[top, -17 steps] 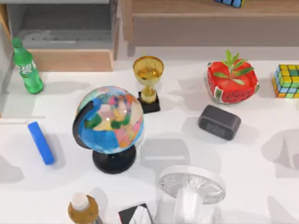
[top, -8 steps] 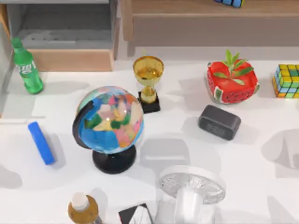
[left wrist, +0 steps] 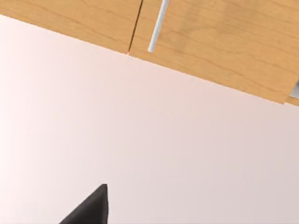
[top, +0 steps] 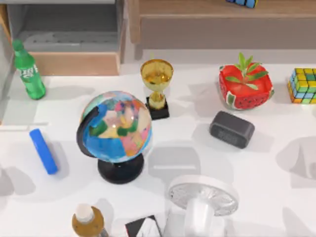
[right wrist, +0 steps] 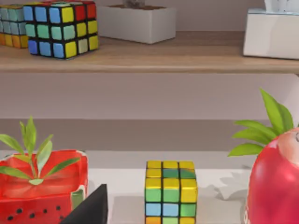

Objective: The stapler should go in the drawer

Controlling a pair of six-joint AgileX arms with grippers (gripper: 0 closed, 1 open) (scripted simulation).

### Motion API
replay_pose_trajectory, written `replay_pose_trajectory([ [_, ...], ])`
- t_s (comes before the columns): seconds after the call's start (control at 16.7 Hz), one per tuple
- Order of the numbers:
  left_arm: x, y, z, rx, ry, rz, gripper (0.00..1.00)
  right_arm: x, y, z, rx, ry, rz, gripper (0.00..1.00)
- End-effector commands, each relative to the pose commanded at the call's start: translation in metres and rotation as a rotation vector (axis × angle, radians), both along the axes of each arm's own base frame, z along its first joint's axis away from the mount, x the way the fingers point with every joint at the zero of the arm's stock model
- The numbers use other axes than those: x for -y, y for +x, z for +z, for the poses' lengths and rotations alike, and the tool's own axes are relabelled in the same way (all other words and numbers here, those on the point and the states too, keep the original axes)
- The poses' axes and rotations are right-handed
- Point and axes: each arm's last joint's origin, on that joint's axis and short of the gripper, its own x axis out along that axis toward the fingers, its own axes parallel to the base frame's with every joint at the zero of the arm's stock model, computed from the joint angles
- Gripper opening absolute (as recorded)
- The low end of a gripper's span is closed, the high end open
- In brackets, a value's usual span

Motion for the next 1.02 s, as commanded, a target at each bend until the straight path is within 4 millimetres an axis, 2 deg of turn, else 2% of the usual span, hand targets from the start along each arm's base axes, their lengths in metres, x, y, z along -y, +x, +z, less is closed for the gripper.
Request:
replay_pose_trajectory([
  [0.18, 0.012, 0.029, 0.028, -0.006, -0.253, -0.031, 1.0, 0.0, 0.0, 0.0, 0.0, 0.0, 0.0, 1.0],
  [0.36, 0.042, 0.062, 0.048, -0.077, -0.562, -0.076, 1.0, 0.0, 0.0, 0.0, 0.0, 0.0, 0.0, 1.0],
  [0.54, 0.087, 0.092, 0.06, -0.221, -0.888, -0.087, 1.0, 0.0, 0.0, 0.0, 0.0, 0.0, 0.0, 1.0],
  [0.72, 0.139, 0.11, 0.062, -0.424, -1.187, -0.019, 1.0, 0.0, 0.0, 0.0, 0.0, 0.0, 0.0, 1.0],
  [0.84, 0.174, 0.115, 0.06, -0.572, -1.35, 0.085, 1.0, 0.0, 0.0, 0.0, 0.0, 0.0, 0.0, 1.0],
  [1.02, 0.218, 0.111, 0.049, -0.775, -1.516, 0.332, 1.0, 0.0, 0.0, 0.0, 0.0, 0.0, 0.0, 1.0],
])
